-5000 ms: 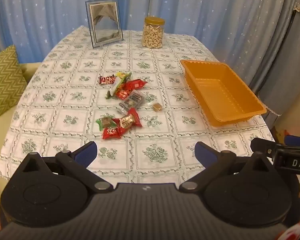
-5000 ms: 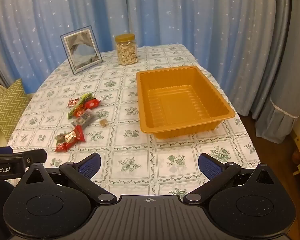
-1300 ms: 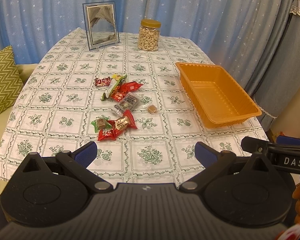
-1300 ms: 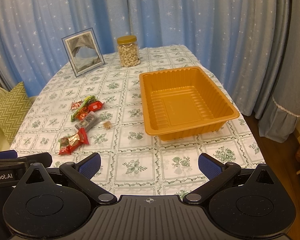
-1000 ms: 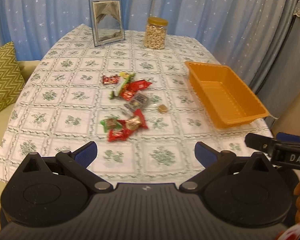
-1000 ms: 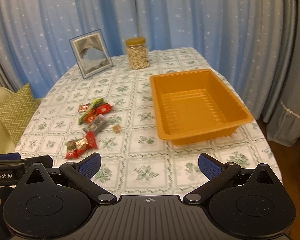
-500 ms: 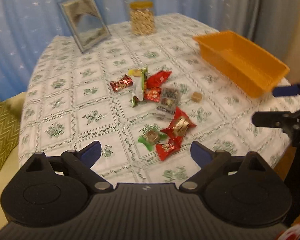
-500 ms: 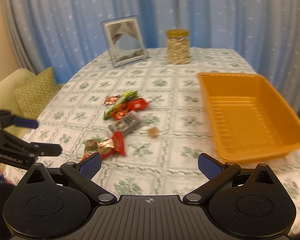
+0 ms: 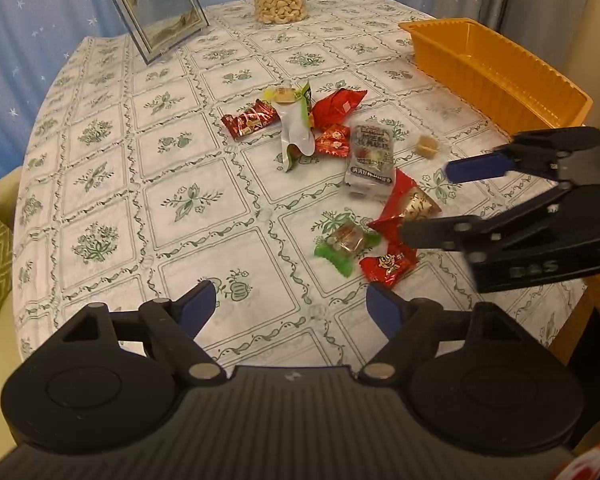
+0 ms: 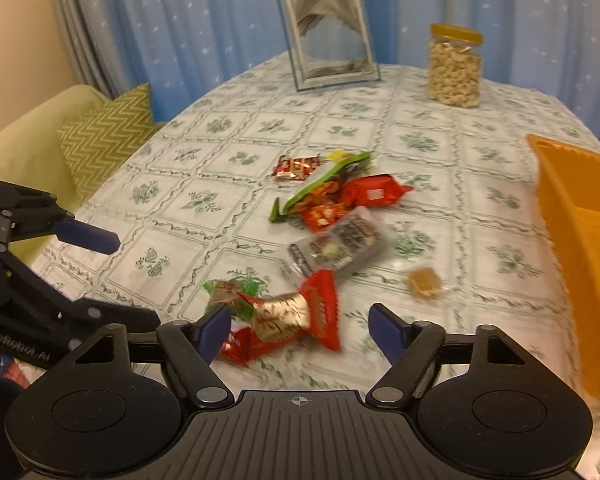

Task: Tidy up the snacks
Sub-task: 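Grasp the red twisted candy with the right tool while the left tool grasps a small red candy, then carry both candies over the orange tray while the left tool opens, dropping its candy inside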

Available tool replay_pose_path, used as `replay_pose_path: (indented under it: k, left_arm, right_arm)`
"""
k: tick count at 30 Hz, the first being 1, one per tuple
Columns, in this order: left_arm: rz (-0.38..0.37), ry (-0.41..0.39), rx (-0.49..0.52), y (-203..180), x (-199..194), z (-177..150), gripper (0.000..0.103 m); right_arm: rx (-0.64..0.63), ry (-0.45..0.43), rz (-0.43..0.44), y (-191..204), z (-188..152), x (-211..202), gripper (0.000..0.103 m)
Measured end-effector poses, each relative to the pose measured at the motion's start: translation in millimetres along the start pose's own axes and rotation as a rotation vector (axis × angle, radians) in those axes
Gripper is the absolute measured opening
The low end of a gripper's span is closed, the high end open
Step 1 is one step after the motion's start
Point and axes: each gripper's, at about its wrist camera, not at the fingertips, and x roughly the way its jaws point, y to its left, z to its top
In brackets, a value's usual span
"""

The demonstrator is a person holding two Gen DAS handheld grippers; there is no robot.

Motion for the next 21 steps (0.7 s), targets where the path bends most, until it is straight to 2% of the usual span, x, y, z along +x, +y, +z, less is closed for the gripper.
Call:
replay_pose_path:
  k: [3,4,5,6,12,16,21]
  left_arm:
    - [-0.019,-0.002,0.026,-0.6,1.1,0.2,0.078]
    - [-0.028,-0.005,0.04,-1.5,0.8,0.4,0.077]
    - [-0.037,-0.009,0.058,-3.5,0.6,1.1,0.076]
    - [-0.047,-0.013,0.078,-5.7,0.5,2.0,0.075]
    - [-0.127,-0.028,0.249,-29.2,5.8,7.1,0.06]
    - [-0.163,-0.02,0.373,-45.0,16.6,12.2,0.036]
    - [-0.167,-0.007,0.484,-59.0,31.3,15.8,0.035]
  right_arm:
    - [-0.029,0.019,-0.007,4.2,1.7,12.1,0.069]
    - [-0.036,0.021,-0.007,5.2,1.8,14.6,0.065]
    - [-0.041,0.024,-0.011,5.5,1.7,16.6,0.052]
    - [-0.039,0.025,-0.011,5.0,1.7,17.6,0.045]
    - [-0.005,-0.005,-0.049,-9.6,-0.7,-2.3,0.043]
    - [0.043,-0.006,-0.095,-27.4,-9.4,-22.7,0.043]
    - [0.082,0.005,-0.138,-42.5,-23.9,-42.3,0.043]
